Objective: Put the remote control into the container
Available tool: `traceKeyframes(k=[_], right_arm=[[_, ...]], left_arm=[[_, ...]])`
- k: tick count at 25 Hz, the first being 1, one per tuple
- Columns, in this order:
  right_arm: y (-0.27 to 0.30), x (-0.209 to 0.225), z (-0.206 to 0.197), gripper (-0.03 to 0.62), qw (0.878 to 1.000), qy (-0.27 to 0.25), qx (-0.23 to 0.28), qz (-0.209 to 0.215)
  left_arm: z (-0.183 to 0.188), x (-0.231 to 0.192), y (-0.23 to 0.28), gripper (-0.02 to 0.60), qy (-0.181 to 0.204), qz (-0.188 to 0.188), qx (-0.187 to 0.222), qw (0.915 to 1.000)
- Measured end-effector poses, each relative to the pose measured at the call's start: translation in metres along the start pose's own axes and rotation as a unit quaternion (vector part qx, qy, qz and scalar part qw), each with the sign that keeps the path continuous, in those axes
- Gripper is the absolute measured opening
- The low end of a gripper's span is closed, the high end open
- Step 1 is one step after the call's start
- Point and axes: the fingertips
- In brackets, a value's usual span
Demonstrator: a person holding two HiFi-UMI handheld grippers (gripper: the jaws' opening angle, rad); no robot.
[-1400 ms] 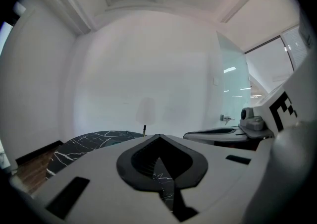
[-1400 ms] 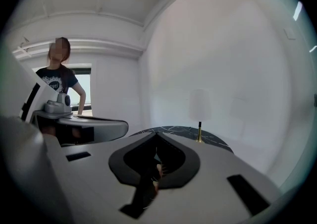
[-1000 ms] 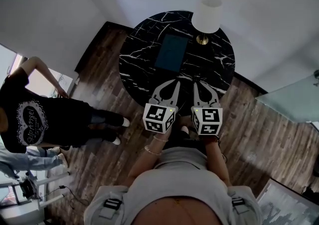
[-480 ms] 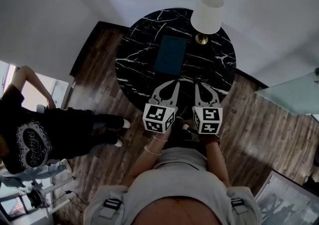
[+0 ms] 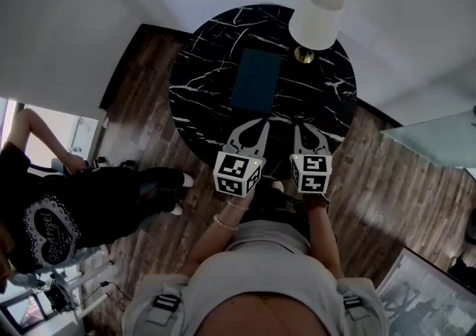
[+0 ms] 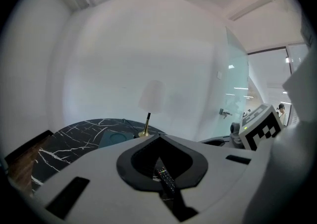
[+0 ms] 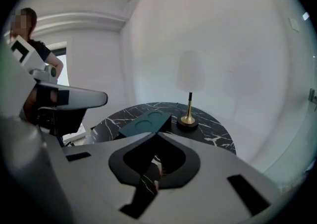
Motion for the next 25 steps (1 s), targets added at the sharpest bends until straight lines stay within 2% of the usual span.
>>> traceKeyframes(k=[7,15,18,25], right_arm=[[0.022,0.01,-0.038,0.012,0.998,0.006,-0.066,0.009],[0.048,0.022,-0.076,0.017,0.993,-0.031,-0.111,0.018],[0.054,0.022,-0.091,0.101,0.99,-0.041,-0.135,0.024],[0.068,0.026,-0.124,0.144,0.982,-0.051,-0.178,0.033]], left_arm=[[-0.005,-0.012,0.004,0.005,-0.005,-0.001,-0.008,1.0],[-0.007,-0.024,0.002,0.005,-0.008,0.007,-0.013,0.9999],[-0.007,-0.031,0.0,0.005,-0.01,0.014,-0.014,0.9998],[-0.011,-0.042,-0.003,0.005,-0.014,0.024,-0.019,0.9994]])
Point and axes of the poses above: the fingertips, and each gripper's own axes: y forward along the fingers, x to its right, z out of its top, and after that the axes turned 7 degrees about x, right-handed
